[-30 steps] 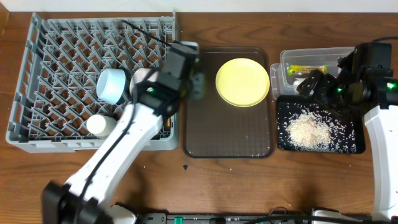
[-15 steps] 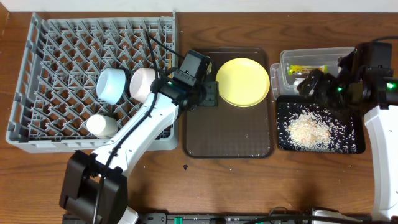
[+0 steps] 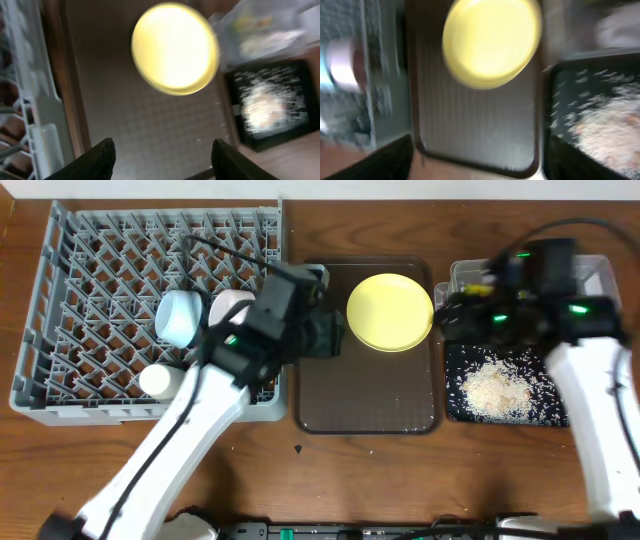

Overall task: Sort waste into correct bins and load items into the dishwasher
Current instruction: 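Lift the yellow plate edge with the right gripper toward the left gripper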

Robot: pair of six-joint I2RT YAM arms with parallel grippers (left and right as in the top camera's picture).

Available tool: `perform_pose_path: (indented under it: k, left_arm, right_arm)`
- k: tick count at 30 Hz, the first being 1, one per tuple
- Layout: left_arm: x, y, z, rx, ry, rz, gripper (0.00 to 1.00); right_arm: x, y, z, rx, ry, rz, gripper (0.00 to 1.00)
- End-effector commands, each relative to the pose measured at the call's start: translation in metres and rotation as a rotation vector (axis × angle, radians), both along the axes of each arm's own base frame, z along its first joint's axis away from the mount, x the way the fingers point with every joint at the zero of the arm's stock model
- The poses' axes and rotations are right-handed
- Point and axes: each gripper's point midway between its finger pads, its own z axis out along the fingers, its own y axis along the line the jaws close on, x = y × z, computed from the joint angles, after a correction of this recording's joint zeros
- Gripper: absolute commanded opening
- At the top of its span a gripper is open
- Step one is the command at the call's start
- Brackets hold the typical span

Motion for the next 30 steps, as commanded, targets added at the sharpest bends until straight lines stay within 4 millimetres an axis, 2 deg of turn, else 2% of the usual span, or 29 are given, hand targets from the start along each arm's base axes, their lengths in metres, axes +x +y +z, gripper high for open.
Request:
perform_pose_path:
  k: [1,3,6,9,16,23,24,26,27,28,30]
  left_arm:
    - [-0.009,0.007,0.023,-0.003,-0.064,-0.015,0.64]
    - [-0.016,0.011,0.027,-0.004,-0.065,-0.015,0.64]
    - [-0.025,0.016,0.027,0.007,-0.046,-0.015,0.64]
    - [-0.032,0.020,0.021,0.026,-0.011,-0.016,0.64]
    - [-0.040,0.025,0.014,0.048,0.030,-0.016,0.64]
    - [-0.039,0.025,0.014,0.048,0.030,-0.016,0.64]
    - [-0.039,0.025,0.014,0.048,0.029,-0.016,0.64]
    - [-0.039,0.025,0.014,0.048,0.029,-0.016,0.64]
    - [-0.039,0.025,0.014,0.048,0.029,-0.016,0.64]
    - [-0.039,0.025,0.014,0.048,0.029,-0.016,0.64]
    - [-0.039,0.025,0.014,0.049,0.029,-0.016,0.64]
  right_arm:
    - [-0.007,0.026,-0.037,-0.136,0.097,0.026,0.67]
    - [-0.007,0.031,-0.056,-0.196,0.162,-0.110,0.61]
    - [0.002,0.033,-0.081,-0.261,0.200,-0.323,0.66]
    - [0.012,0.038,-0.107,-0.261,0.234,-0.505,0.65]
    - [0.046,0.054,-0.165,-0.229,0.240,-0.562,0.57]
    - [0.027,0.064,-0.212,-0.281,0.362,-0.536,0.50]
    - [0.024,0.064,-0.216,-0.291,0.372,-0.533,0.45]
    - [0.018,0.063,-0.219,-0.311,0.391,-0.527,0.24]
    - [0.016,0.061,-0.219,-0.321,0.396,-0.528,0.09]
    - [0.014,0.060,-0.219,-0.328,0.401,-0.521,0.01]
    - [0.015,0.059,-0.215,-0.333,0.394,-0.492,0.01]
